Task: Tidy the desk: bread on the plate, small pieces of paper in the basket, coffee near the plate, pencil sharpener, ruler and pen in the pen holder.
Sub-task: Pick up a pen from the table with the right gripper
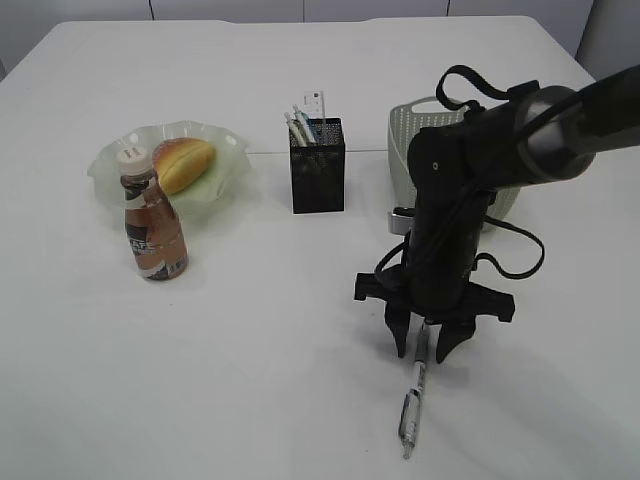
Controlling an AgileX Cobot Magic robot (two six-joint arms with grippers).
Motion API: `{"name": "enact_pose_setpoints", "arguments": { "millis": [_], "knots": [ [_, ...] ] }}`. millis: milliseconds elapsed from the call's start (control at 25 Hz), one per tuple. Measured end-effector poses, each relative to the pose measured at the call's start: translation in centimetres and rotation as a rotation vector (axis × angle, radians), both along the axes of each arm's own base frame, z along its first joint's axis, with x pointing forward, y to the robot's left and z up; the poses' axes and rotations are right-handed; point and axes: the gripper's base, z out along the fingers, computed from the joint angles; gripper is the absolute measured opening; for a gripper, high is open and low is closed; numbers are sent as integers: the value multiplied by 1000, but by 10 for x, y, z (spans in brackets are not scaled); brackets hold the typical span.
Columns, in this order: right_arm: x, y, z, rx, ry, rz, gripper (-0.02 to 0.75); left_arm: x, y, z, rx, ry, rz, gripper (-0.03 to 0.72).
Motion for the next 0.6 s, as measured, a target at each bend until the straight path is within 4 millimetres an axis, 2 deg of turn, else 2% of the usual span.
{"name": "enact_pose_setpoints", "arguments": {
  "millis": [520, 600],
  "knots": [
    [0, 0, -2, -4, 6, -1, 359, 0, 0, 0, 0, 0, 0, 307],
    [0, 0, -2, -4, 6, -5, 323, 0, 0, 0, 0, 0, 0, 307]
  ]
}}
